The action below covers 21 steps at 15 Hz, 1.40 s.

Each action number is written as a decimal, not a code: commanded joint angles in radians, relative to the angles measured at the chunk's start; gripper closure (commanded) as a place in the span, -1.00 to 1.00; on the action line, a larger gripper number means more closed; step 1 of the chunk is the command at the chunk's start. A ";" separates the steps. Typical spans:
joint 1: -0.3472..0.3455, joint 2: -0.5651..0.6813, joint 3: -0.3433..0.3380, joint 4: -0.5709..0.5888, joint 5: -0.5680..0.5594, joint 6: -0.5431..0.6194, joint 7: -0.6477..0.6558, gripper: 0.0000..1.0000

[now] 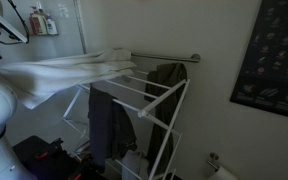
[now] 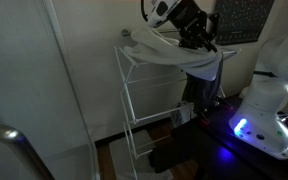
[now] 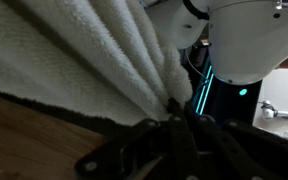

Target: Remove the white towel from the silver bar

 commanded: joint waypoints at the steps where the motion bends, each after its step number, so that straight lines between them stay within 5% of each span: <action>1: 0.003 -0.036 -0.027 -0.013 0.078 -0.076 -0.156 0.97; 8: -0.038 -0.021 -0.075 0.008 0.107 -0.191 -0.381 0.97; 9: -0.049 -0.017 -0.079 0.007 0.099 -0.181 -0.389 0.38; 10: -0.047 -0.009 -0.057 0.001 0.083 -0.153 -0.361 0.86; 13: -0.059 -0.008 -0.064 0.001 0.083 -0.156 -0.379 0.40; 21: -0.059 -0.008 -0.064 0.001 0.083 -0.157 -0.379 0.37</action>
